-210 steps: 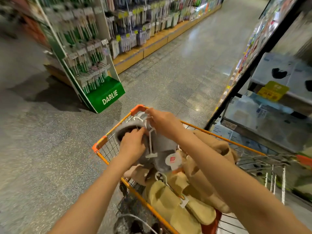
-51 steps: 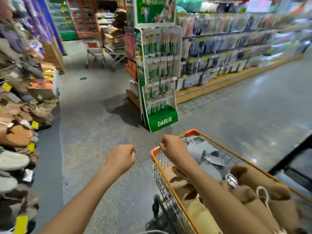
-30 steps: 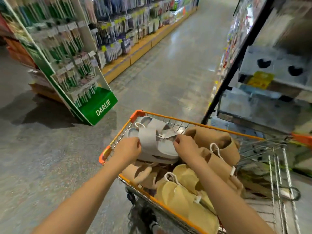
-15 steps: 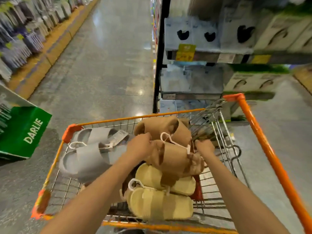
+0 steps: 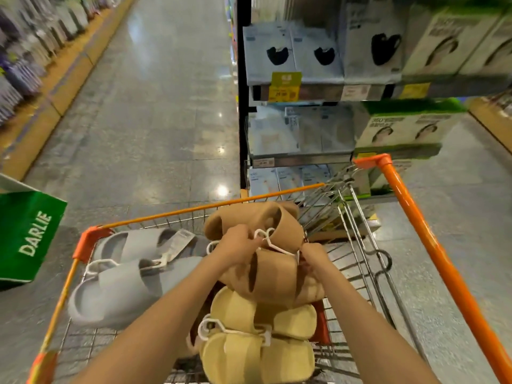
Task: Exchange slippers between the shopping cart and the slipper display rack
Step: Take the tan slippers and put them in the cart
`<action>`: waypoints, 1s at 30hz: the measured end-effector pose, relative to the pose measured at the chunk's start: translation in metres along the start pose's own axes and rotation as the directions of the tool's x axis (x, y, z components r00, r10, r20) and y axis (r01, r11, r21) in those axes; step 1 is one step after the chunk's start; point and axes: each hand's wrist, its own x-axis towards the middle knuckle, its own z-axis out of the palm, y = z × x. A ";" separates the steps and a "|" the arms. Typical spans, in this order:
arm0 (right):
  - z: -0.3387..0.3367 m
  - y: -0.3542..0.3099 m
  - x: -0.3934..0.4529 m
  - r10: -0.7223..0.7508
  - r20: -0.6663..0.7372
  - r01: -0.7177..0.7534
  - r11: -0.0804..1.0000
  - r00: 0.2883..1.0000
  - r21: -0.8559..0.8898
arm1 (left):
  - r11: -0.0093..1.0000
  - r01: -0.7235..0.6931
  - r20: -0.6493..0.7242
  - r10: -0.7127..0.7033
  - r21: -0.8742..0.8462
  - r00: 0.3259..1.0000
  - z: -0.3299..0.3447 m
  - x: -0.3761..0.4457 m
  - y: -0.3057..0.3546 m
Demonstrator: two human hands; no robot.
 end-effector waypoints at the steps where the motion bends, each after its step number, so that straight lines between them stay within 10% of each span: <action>1: -0.001 -0.001 -0.002 0.020 0.017 -0.021 0.998 1.000 0.054 | 1.000 -0.016 0.017 0.016 0.002 1.000 -0.004 -0.004 0.002; 12: 0.029 -0.069 -0.095 -0.388 0.555 0.370 0.917 0.736 0.150 | 0.989 -0.130 -0.515 0.074 -0.073 0.854 -0.100 -0.116 0.024; 20: 0.124 -0.051 -0.254 -0.440 0.855 0.463 0.840 0.273 0.284 | 0.995 0.064 -0.909 -0.093 -0.073 0.405 -0.140 -0.294 -0.028; 30: 0.187 0.096 -0.455 -0.078 0.959 0.413 0.891 -0.274 0.190 | 0.902 0.320 -0.955 -0.253 -0.290 -0.152 -0.091 -0.534 -0.065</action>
